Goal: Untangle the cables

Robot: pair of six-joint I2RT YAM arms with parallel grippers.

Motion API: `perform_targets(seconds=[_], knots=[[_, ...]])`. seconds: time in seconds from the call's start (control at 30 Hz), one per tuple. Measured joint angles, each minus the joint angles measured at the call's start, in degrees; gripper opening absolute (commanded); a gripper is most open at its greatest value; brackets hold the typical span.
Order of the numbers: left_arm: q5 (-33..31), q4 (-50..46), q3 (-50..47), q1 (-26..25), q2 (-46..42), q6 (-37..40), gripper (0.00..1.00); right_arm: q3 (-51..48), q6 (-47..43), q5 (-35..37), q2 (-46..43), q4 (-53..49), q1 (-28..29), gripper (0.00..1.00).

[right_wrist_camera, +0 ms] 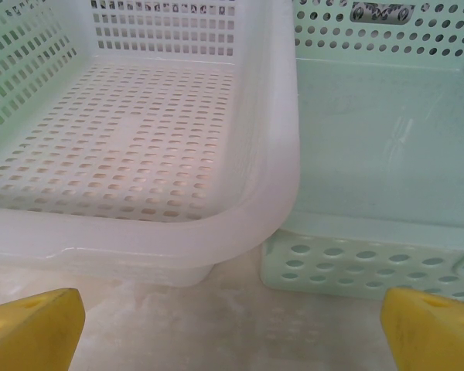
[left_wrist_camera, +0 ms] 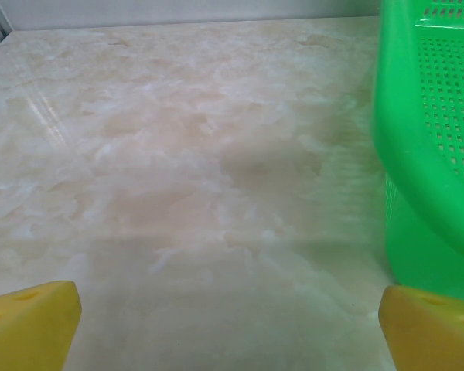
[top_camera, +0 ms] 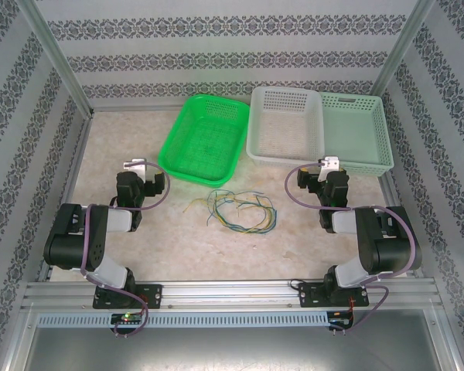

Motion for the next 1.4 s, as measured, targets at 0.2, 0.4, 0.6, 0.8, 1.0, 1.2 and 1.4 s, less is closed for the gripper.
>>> perform_targets(seconds=[0.2,0.4,0.6,0.8,1.0,1.2,1.4], knots=[[0.0,0.0,0.0,0.0,0.0,0.0,0.99,0.0,0.0,0.0,0.0,0.0,0.0,0.98],[-0.68,-0.22,0.02,0.0,-0.13,-0.17,1.0,0.87,-0.09,-1.2,-0.35,-2.23,0.0,0.95],[-5.77,-16.2,6.29,0.0,-6.64,-3.39,1.0,11.3,0.02,-6.01,-6.58,-22.95,0.0,0.97],[-15.47,-33.94,10.6,-0.02,-15.98,-12.04,1.0,16.39,1.75,-11.67,-12.52,-35.08,0.04,0.95],[-16.26,-46.4,11.41,-0.09,-21.51,-15.3,1.0,23.26,4.24,-11.78,-12.37,-49.0,-0.02,0.92],[-11.39,-53.81,23.34,-5.6,-18.58,-13.49,1.0,45.27,6.91,-9.11,-0.61,-64.74,-3.58,0.82],[-7.65,-57.88,36.79,-18.69,-9.6,-9.35,1.0,56.61,7.13,-5.64,9.97,-73.59,-4.87,0.81]])
